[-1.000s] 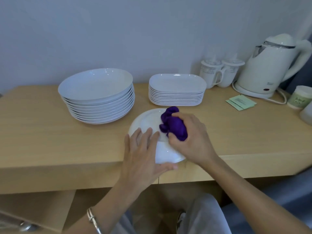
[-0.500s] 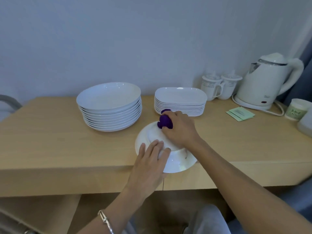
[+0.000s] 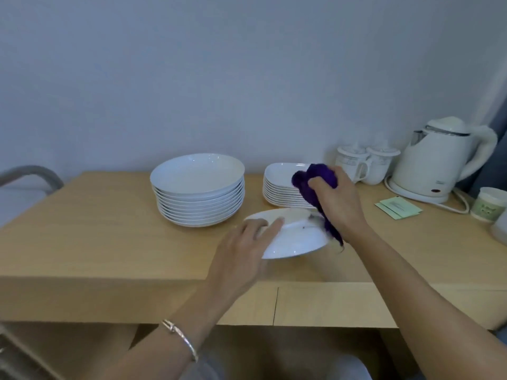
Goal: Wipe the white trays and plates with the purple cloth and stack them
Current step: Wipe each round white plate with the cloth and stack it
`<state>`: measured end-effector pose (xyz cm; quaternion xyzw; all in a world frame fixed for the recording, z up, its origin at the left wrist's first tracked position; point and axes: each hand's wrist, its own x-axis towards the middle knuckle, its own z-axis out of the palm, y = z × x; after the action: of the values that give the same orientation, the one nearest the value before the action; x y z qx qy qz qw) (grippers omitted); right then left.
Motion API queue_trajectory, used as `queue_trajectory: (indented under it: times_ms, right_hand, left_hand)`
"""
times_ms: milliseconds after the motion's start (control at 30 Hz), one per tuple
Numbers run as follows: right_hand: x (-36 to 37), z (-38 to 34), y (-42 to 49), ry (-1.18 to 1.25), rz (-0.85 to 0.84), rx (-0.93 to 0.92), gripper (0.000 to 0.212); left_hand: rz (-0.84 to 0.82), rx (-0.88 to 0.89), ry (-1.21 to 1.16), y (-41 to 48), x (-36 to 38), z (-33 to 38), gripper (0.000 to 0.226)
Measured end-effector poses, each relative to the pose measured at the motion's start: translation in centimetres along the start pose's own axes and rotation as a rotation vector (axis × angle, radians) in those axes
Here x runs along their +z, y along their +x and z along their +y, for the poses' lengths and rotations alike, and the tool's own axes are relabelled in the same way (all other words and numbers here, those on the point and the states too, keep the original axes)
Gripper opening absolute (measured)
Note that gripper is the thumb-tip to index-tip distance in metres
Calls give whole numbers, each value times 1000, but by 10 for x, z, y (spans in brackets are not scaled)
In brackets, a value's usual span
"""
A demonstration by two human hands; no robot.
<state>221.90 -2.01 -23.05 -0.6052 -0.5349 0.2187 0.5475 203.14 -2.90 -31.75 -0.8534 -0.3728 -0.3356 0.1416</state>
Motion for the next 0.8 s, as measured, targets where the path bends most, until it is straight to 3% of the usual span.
queue_trajectory:
  times_ms: [167, 333, 500, 800]
  right_hand:
    - [-15, -67, 2, 218, 107, -144, 26]
    - [0, -69, -2, 214, 42, -170, 29]
    - [30, -52, 1, 144, -48, -112, 31]
    - [67, -49, 0, 136, -170, -86, 21]
  left_hand:
    - [310, -569, -484, 51, -38, -17, 34]
    - [554, -971, -966, 86, -71, -41, 36]
    - [514, -1161, -1327, 97, -92, -83, 56]
    - [610, -1359, -1312, 84, -78, -124, 56]
